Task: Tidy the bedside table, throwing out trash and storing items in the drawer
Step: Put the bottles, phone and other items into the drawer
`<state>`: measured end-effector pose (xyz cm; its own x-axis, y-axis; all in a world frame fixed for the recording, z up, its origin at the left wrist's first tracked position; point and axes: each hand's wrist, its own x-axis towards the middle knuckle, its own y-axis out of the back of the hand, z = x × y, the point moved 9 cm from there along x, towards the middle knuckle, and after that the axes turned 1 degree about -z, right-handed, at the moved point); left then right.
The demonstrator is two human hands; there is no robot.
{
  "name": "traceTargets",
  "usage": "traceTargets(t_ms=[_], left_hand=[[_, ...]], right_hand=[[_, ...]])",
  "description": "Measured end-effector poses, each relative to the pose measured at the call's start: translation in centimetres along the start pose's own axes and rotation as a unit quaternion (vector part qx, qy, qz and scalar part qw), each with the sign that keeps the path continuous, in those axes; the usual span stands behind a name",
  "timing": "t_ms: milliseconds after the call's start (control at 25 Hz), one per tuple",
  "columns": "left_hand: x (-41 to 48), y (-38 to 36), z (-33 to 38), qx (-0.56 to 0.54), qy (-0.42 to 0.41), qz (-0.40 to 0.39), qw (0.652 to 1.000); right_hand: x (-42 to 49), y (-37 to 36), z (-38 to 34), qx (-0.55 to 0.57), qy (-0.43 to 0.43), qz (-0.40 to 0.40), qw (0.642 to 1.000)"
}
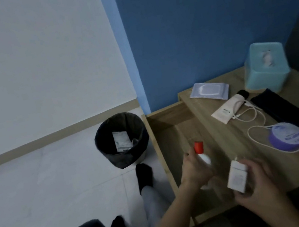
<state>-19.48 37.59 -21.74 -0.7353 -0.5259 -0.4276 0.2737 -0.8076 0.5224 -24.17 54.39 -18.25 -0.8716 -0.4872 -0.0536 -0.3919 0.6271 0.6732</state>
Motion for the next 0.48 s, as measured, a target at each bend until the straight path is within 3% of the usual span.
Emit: traceTargets(t_ms=[80, 160, 320, 480], left_hand=[[-0.1, 0.9, -1.9, 0.007, 0.035, 0.001, 0.999], [-0.1, 0.4, -3.5, 0.015, 0.069, -0.041, 0.997], [0.7, -2.2, -5.8, 0.022, 0.144, -0.085, 0.986], [1.7, -3.8, -7.8, -0.035, 0.171, -0.073, 0.982]], right_hand=[[1.6, -4.7, -0.5, -0.071, 0.046, -0.114, 0.990], [3.5, -8.8, 0.3, -0.183, 0.077, -0.177, 0.964], [6.3, -14.3, 4.0, -0.255, -0.009, -0.305, 0.918], [6.9, -17.2, 6.5, -0.297, -0.028, -0.358, 0.885]])
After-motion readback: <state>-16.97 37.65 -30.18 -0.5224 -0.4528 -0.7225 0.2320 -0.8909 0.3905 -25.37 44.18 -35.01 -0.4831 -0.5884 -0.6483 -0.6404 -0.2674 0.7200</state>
